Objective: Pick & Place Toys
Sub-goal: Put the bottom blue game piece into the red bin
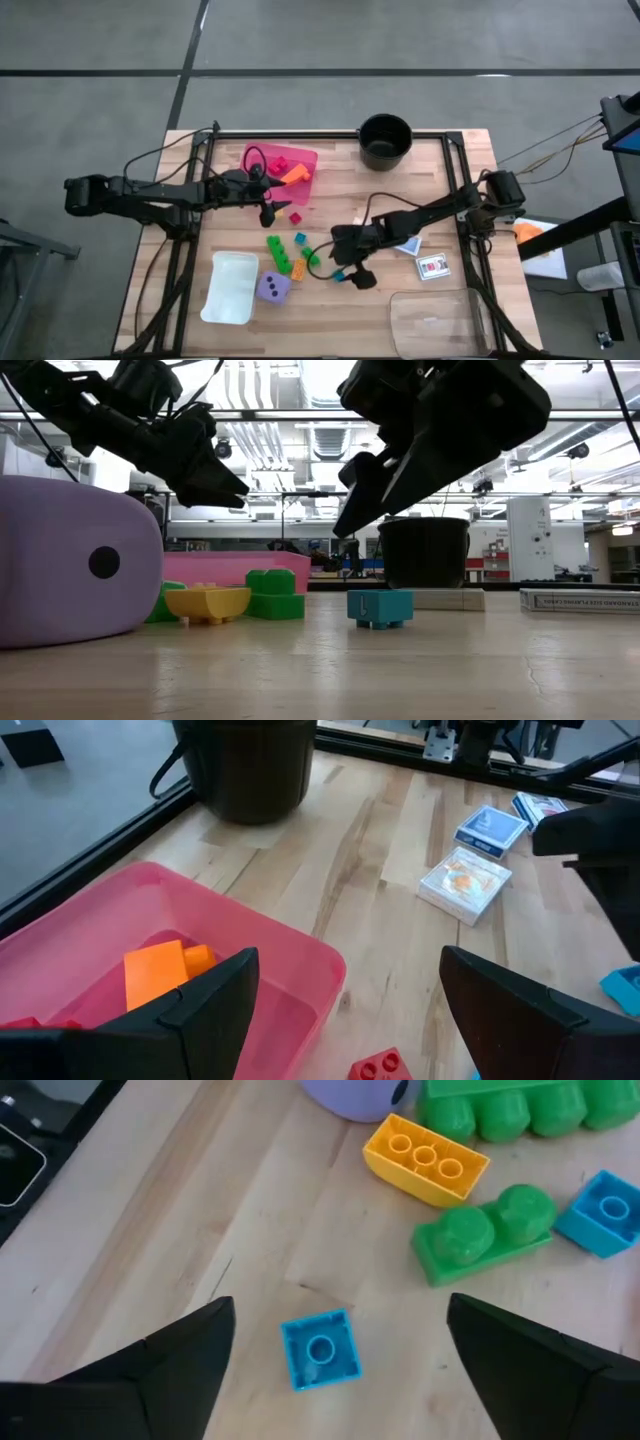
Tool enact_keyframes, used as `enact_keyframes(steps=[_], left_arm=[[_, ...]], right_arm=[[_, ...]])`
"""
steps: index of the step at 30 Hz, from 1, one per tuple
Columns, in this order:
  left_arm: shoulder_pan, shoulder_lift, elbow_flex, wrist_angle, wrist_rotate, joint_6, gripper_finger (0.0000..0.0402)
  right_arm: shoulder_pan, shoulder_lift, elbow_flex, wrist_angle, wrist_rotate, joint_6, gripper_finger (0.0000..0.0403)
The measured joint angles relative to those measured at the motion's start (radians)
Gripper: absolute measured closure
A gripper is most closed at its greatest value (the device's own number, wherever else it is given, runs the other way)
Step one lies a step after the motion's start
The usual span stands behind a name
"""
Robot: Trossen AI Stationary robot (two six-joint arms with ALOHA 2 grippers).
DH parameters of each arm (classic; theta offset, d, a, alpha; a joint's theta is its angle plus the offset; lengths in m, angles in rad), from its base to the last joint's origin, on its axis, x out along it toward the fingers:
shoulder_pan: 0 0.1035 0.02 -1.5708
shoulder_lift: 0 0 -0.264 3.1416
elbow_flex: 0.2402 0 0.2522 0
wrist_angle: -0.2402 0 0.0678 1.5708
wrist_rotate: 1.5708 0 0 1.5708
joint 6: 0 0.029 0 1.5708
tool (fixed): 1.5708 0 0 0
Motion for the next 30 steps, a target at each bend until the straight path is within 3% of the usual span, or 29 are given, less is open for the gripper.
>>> enact_keyframes(steps=[7,11,30], left_arm=[[0.0,0.0,0.0,0.0,-0.003,-0.003,0.0086],[0.0,0.0,0.0,0.0,-0.003,-0.003,0.0086],[0.0,0.0,0.0,0.002,-0.003,-0.003,0.0086]], right_arm=[[0.016,0.032,0.036,-0.059,-0.017,-0.013,0.014],[0.027,0.047,0.037,-0.071,-0.027,-0.016,0.0169],[0.033,0.12,0.038,-0.077,-0.01,-0.023,0.0174]])
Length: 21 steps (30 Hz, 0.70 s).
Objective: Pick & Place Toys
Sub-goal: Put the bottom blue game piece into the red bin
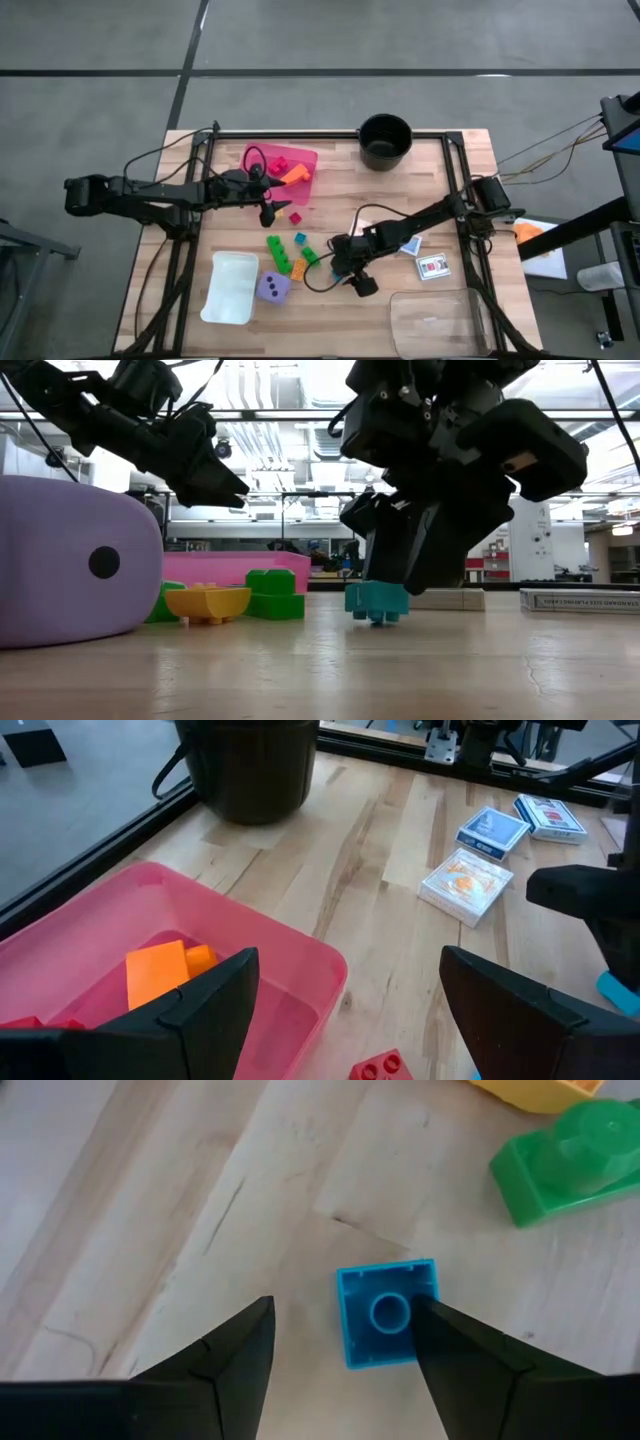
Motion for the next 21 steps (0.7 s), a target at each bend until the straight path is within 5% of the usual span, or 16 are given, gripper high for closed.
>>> enact_keyframes(steps=[21], left_arm=[[0.0,0.0,0.0,0.001,0.0,0.0,0.0086]], right_arm=[[0.012,0.019,0.001,0.004,0.103,-0.004,0.0141]])
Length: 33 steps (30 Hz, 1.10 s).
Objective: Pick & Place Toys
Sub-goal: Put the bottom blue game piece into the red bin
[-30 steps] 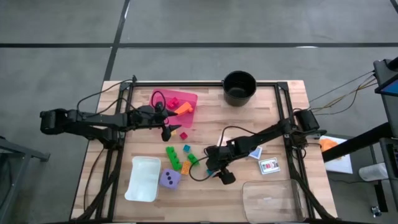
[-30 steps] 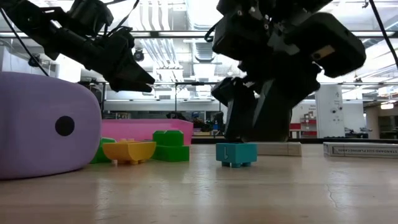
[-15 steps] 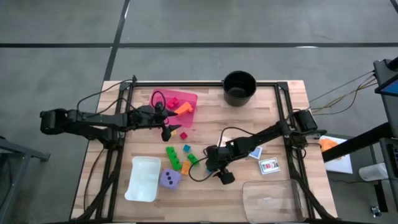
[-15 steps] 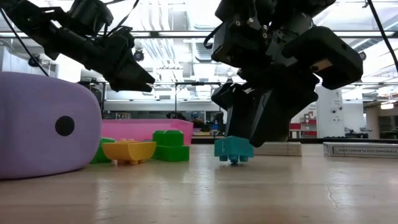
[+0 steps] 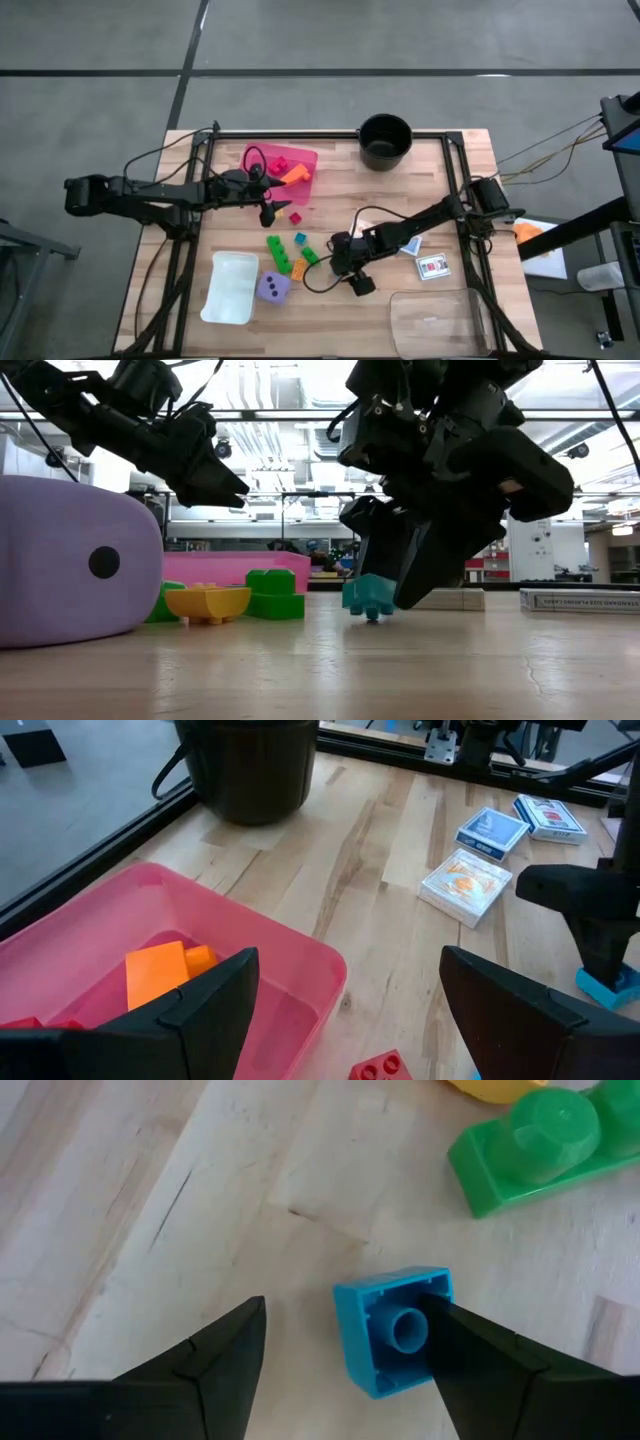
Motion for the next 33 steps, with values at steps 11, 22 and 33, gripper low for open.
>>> enact_keyframes(steps=[11,22,33], left_arm=[[0.0,0.0,0.0,-0.002,0.0,0.0,0.0086],[0.0,0.0,0.0,-0.011,0.0,0.0,0.0086],[0.0,0.0,0.0,-0.011,0.0,0.003,0.0086]], right_arm=[[0.027,-0.038,0.073,-0.111,0.051,0.003,0.011],[0.032,-0.038,0.089,-0.134,0.072,0.001,0.0022],[0.024,-0.039,0.097,-0.121,0.104,-0.021,0.002]])
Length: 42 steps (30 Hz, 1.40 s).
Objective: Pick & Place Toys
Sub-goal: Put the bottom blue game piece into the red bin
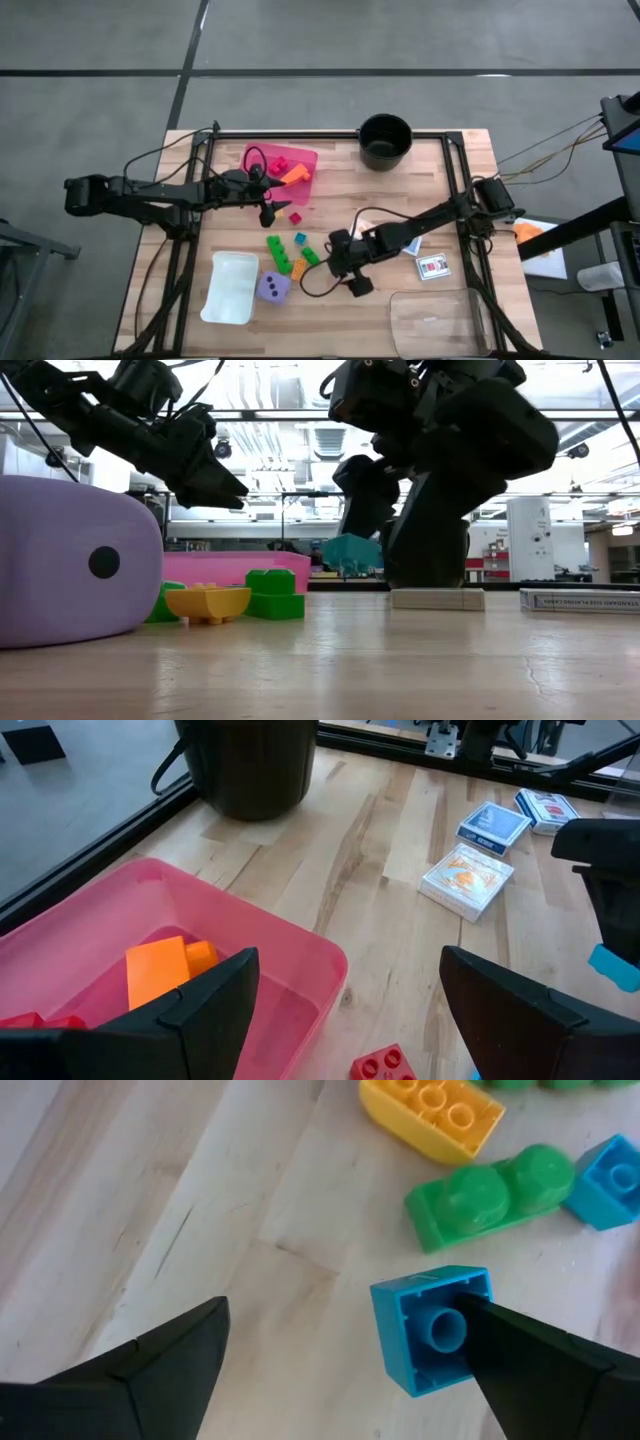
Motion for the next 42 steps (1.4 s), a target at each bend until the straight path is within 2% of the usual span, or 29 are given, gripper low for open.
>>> enact_keyframes(steps=[9,14,25,31,35,37,42], left_arm=[[0.0,-0.006,0.0,0.005,0.0,0.022,0.0086],[0.0,-0.04,0.0,0.026,0.002,0.034,0.0086],[0.0,-0.257,-0.025,0.03,0.004,0.095,0.0086],[0.0,-0.361,-0.118,0.085,-0.015,0.098,0.0086],[0.004,-0.393,-0.164,0.125,-0.049,0.101,0.0086],[0.005,-0.401,-0.174,0.134,-0.057,0.103,0.0086],[0.006,-0.402,-0.175,0.14,-0.06,0.103,0.0086]], right_arm=[[-0.084,-0.014,-0.01,0.158,0.016,-0.108,0.002],[-0.159,-0.014,-0.018,0.302,-0.014,-0.172,0.002],[-0.36,-0.012,-0.059,0.605,-0.141,-0.239,0.002],[-0.468,-0.01,-0.06,0.634,-0.197,-0.24,0.002],[-0.512,0.029,-0.06,0.668,-0.233,-0.218,0.002],[-0.518,0.073,-0.056,0.711,-0.247,-0.207,0.002],[-0.518,0.198,0.0,0.691,-0.248,-0.187,0.002]])
